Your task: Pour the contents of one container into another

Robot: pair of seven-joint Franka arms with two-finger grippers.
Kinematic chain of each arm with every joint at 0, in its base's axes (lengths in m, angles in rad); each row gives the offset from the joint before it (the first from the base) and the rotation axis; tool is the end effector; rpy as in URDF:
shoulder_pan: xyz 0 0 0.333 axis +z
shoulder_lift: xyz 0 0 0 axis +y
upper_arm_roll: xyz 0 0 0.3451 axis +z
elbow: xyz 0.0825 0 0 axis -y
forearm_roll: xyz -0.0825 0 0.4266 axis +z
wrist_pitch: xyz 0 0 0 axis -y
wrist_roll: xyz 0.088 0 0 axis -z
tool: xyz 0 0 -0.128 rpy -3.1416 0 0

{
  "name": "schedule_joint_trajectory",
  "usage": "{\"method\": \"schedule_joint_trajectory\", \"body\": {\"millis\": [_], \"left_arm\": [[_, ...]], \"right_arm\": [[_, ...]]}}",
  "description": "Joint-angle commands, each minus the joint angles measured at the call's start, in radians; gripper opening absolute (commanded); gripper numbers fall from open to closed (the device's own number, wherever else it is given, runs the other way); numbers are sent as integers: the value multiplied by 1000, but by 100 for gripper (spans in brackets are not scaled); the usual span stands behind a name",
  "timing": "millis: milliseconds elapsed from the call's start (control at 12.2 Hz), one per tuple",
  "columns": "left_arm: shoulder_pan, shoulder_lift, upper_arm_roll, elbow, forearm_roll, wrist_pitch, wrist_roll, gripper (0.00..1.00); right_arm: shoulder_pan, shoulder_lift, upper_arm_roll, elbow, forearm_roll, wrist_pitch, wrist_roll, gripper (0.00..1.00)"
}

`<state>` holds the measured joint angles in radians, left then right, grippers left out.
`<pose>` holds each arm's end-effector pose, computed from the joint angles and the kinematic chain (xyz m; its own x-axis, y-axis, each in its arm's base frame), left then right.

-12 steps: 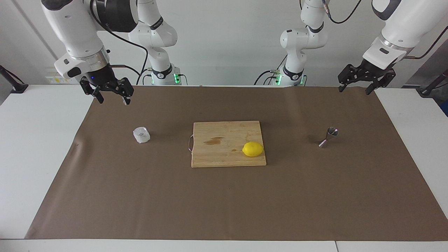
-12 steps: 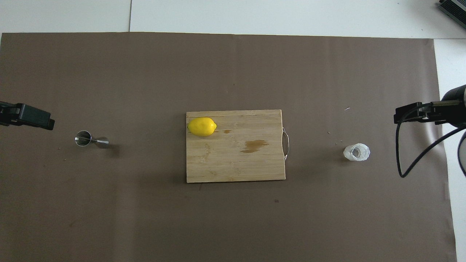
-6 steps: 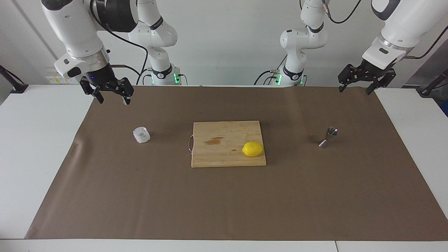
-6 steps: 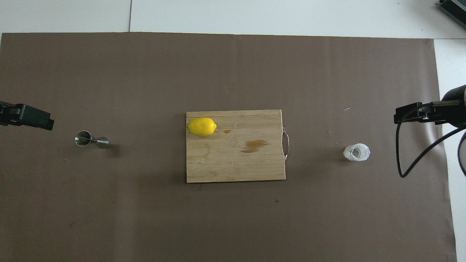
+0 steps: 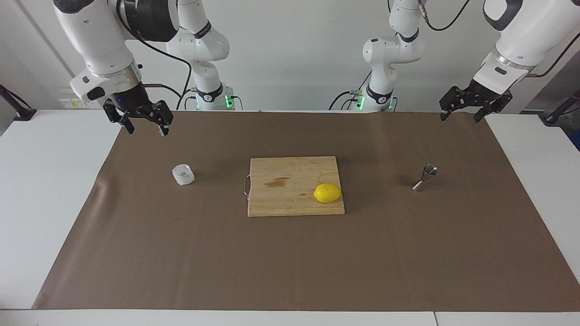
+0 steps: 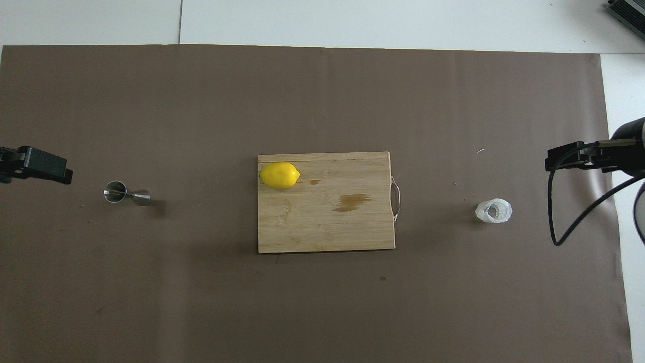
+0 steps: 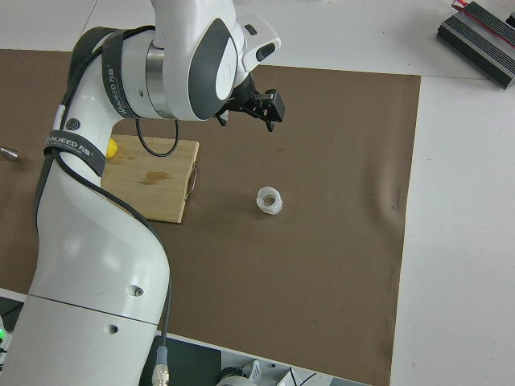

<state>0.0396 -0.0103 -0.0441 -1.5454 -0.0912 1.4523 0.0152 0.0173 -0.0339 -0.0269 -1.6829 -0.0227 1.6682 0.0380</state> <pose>0.5794 -0.0153 0.6423 0.9963 -0.0303 -0.0808 -0.0229 -0.9955 0.0918 0.5929 -0.0086 0.6034 0.9988 -0.0454 0.0200 -0.0458 -0.9987 0.0210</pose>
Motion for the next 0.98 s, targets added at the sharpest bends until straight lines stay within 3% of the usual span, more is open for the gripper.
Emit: {"method": "schedule_joint_trajectory", "body": {"millis": [0, 327, 491, 900], "left_arm": [[98, -1, 0, -70, -123, -3, -105, 100], [183, 170, -2, -82, -310, -9, -367, 100], [227, 176, -5, -140, -415, -26, -617, 100], [331, 354, -17, -148, -488, -98, -673, 100]], "right_arm": [[-10, -11, 5, 0, 13, -13, 14, 100], [-10, -11, 5, 0, 15, -13, 14, 100], [-10, -11, 5, 0, 13, -13, 14, 100], [-10, -11, 5, 0, 13, -13, 14, 100]]}}
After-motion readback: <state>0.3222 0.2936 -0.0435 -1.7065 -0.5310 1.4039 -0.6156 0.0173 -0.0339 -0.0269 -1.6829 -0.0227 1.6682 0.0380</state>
